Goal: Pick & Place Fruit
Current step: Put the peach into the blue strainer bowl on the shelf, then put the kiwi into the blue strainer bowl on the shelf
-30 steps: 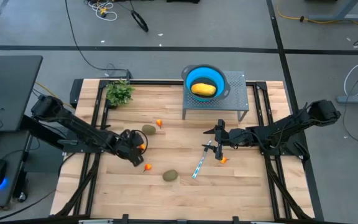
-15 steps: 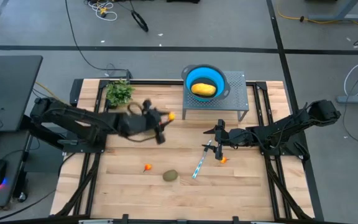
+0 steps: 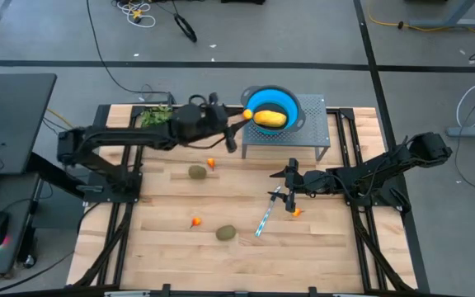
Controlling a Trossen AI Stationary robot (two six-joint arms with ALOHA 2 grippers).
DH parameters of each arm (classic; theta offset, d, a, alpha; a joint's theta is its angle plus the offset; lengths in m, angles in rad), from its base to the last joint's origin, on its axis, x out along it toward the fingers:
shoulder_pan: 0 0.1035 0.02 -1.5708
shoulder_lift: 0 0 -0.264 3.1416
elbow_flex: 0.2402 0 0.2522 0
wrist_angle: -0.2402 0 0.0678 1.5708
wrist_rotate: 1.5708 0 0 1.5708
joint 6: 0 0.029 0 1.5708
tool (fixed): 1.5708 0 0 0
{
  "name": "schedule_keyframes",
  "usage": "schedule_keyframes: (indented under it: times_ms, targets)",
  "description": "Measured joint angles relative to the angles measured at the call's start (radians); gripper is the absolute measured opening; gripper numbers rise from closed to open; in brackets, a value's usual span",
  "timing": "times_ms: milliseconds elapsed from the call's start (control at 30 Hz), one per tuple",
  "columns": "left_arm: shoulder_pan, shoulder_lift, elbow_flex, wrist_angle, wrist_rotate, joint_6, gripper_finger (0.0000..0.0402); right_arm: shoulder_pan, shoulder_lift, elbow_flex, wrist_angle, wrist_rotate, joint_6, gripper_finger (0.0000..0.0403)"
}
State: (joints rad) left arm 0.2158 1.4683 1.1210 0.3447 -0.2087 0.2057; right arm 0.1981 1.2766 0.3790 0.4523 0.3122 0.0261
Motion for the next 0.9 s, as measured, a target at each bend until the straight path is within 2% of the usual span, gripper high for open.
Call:
schedule_keyframes:
  times_ms: [267, 467, 667, 900]
  targets:
    - [0.08, 0.17, 0.14, 0.01, 0.01, 0.018, 0.0146, -0.001, 0.0, 0.0, 0.006, 0.0, 0.0, 0.0288]
    - [0.108, 0.245, 0.186, 0.016, 0.047, -0.01, 0.0162, -0.001, 0.0, 0.0, 0.001, 0.0, 0.0, 0.0288]
    - [0.134, 0.252, 0.185, 0.008, 0.042, -0.066, 0.0185, -0.001, 0.0, 0.0, 0.001, 0.0, 0.0, 0.0288]
    - [0.131, 0.226, 0.183, -0.036, 0.055, -0.067, 0.0236, -0.001, 0.0, 0.0, 0.0, 0.0, 0.0, 0.0288]
